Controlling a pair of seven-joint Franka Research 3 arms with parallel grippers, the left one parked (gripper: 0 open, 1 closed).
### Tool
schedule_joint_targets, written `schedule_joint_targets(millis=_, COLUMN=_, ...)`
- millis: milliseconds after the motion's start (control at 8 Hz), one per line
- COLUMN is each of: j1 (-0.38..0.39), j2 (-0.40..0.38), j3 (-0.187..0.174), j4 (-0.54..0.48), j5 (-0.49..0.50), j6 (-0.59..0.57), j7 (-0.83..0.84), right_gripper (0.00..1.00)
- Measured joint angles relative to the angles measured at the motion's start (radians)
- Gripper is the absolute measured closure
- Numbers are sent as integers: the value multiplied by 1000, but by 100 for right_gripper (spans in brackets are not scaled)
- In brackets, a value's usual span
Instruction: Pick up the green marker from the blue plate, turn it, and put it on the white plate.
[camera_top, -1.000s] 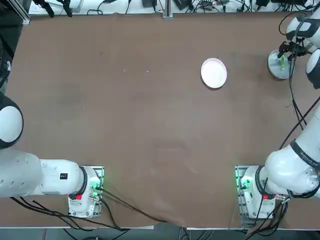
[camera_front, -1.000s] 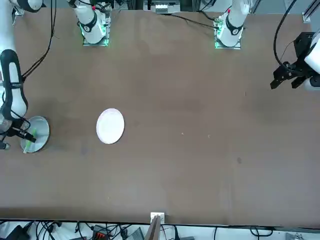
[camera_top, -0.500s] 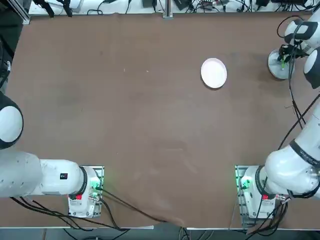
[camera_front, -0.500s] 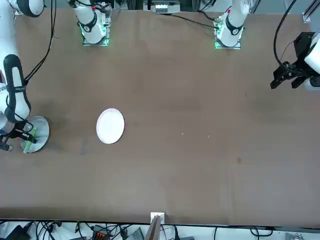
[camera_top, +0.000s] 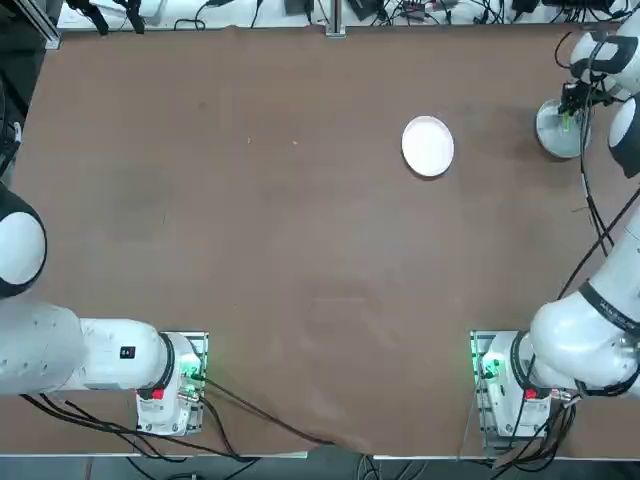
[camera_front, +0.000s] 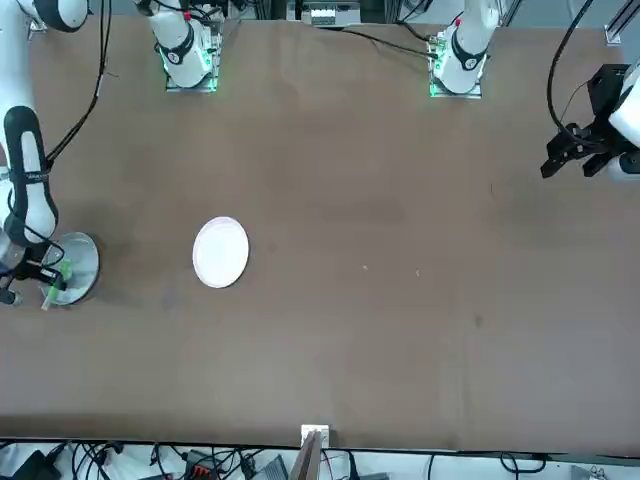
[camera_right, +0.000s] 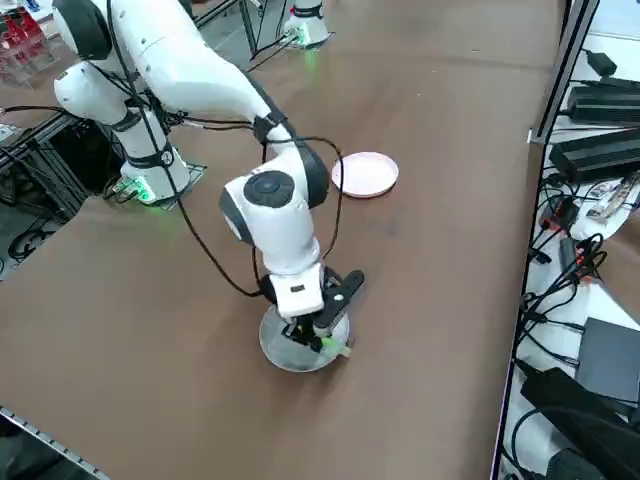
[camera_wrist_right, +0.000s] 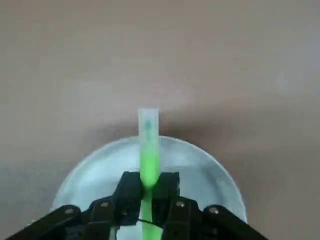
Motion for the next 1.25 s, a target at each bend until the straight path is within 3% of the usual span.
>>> schedule_joint_targets(millis=250, j1=49, j2=-118, j3=5, j4=11, j5=9, j6=-189, j7=105, right_gripper=85)
schedule_joint_targets(millis=500, j1=157, j2=-213, j3=12, j4=6, j5=12, j6=-330, j7=346, right_gripper=85)
schedule_joint_targets(millis=875, j1=345, j2=-233, j3=17, j4=-26, j5=12, j6=-353, j7=707, right_gripper=85)
schedule_joint_targets(millis=1250, j1=505, j2=-201, j3=19, j4=-43, j5=12, j6=-316, j7=1157, right_gripper=85)
